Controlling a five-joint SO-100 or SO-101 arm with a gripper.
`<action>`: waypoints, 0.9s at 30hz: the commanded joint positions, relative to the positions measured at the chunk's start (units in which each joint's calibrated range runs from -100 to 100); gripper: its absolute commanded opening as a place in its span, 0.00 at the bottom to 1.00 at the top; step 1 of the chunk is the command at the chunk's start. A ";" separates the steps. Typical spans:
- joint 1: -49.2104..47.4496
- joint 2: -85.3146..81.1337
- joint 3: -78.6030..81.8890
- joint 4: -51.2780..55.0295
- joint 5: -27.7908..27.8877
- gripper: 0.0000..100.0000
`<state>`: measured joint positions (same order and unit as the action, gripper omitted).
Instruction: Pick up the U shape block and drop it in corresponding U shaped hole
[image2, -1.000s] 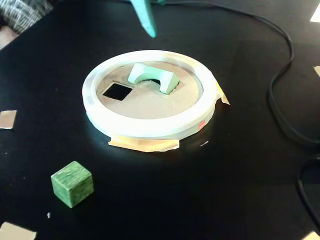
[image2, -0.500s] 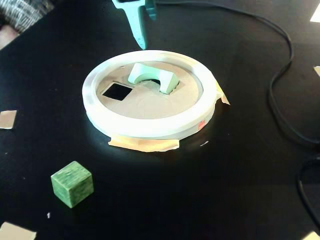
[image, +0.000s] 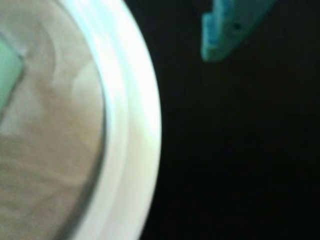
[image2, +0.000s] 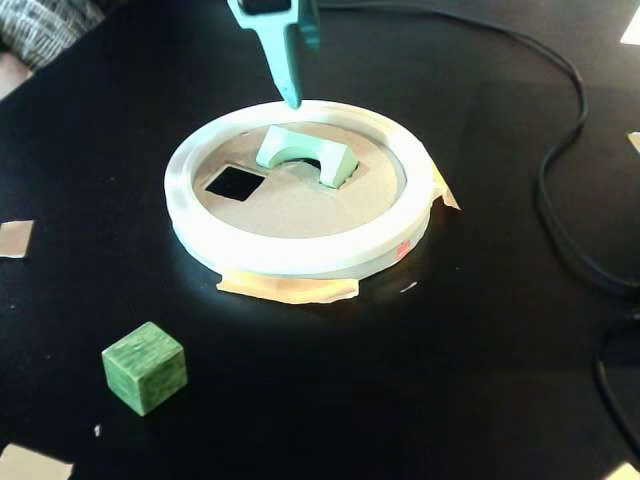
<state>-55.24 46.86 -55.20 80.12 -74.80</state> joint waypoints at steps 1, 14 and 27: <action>-0.44 1.20 -3.64 -14.24 0.24 0.82; 1.19 6.30 -3.55 -5.20 0.34 0.82; 6.81 11.41 -3.45 -4.30 4.59 0.82</action>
<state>-52.15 57.29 -56.56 74.39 -71.04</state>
